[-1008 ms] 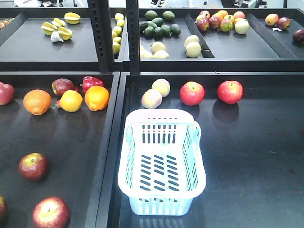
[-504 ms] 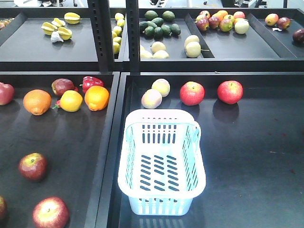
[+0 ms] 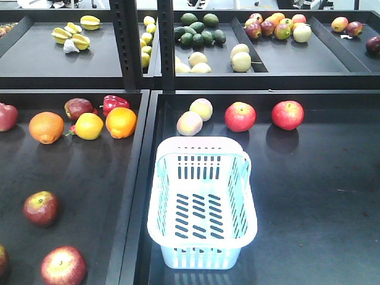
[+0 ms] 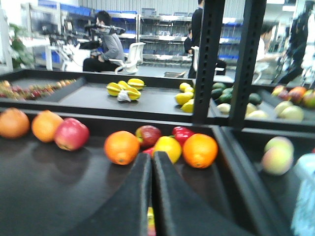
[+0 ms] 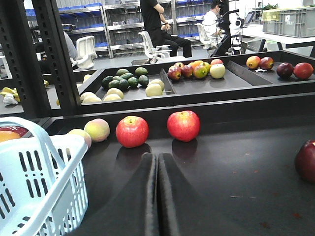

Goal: Pick three apples into basket with both arms

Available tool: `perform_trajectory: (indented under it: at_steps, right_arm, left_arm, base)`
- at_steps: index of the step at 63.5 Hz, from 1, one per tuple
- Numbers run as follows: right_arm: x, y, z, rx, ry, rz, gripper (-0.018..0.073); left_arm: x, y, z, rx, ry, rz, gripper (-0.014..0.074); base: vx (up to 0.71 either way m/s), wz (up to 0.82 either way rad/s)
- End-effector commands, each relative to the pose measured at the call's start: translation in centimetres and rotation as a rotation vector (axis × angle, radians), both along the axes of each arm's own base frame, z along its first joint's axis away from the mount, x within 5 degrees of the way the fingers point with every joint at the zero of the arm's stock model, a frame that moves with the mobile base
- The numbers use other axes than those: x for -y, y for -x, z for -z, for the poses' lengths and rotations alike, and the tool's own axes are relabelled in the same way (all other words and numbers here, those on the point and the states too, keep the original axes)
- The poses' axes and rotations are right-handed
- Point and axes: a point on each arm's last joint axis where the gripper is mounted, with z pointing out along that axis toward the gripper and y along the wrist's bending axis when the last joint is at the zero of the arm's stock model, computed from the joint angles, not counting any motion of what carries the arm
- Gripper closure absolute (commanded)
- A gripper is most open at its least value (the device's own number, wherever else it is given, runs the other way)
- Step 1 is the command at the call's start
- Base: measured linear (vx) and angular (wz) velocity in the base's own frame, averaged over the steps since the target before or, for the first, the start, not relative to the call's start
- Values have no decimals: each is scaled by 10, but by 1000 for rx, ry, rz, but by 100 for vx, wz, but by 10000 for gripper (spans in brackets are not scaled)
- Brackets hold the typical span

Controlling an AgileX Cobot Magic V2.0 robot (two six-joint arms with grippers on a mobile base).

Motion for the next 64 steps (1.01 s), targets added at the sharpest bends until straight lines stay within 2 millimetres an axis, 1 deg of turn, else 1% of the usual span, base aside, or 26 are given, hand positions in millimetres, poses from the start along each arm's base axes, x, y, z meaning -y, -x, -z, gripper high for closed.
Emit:
perform_trajectory:
  at_steps: [1, 7, 10, 23, 27, 35, 43, 49, 58, 61, 64]
  right_arm:
    - [0, 1, -5, 76, 15, 3, 564]
    - [0, 1, -5, 76, 15, 3, 564]
    - [0, 1, -5, 76, 15, 3, 564]
    - [0, 1, -5, 76, 15, 3, 564]
    - [0, 1, -5, 76, 15, 3, 564]
    - [0, 1, -5, 76, 15, 3, 564]
    - [0, 1, -5, 76, 15, 3, 564]
    - [0, 1, -5, 76, 15, 3, 564]
    - [0, 1, -5, 76, 15, 3, 564]
    - [0, 1, -5, 76, 15, 3, 564]
    - [0, 1, -5, 76, 15, 3, 564]
  left_arm:
    - [0, 3, -16, 134, 189, 18, 604]
    - [0, 3, -15, 154, 413, 33, 604]
    - [0, 3, -15, 158, 460, 36, 604]
    - [0, 3, -17, 174, 474, 38, 604]
    - [0, 4, -20, 185, 515, 43, 604]
    - [-3, 5, -25, 277, 788, 64, 604]
    - [-6, 7, -29, 345, 921, 68, 604]
    - [-9, 7, -29, 379, 1077, 64, 604]
    - [-11, 6, -25, 376, 1371, 66, 604]
    - [-8, 6, -27, 349, 1443, 87, 604]
    - [-3, 7, -34, 305, 1484, 133, 604]
  base:
    - [0, 0]
    - [0, 0]
    - [0, 0]
    - [0, 0]
    - [0, 0]
    - [0, 0]
    - [0, 0]
    - [0, 0]
    - [0, 0]
    - [0, 0]
    - [0, 0]
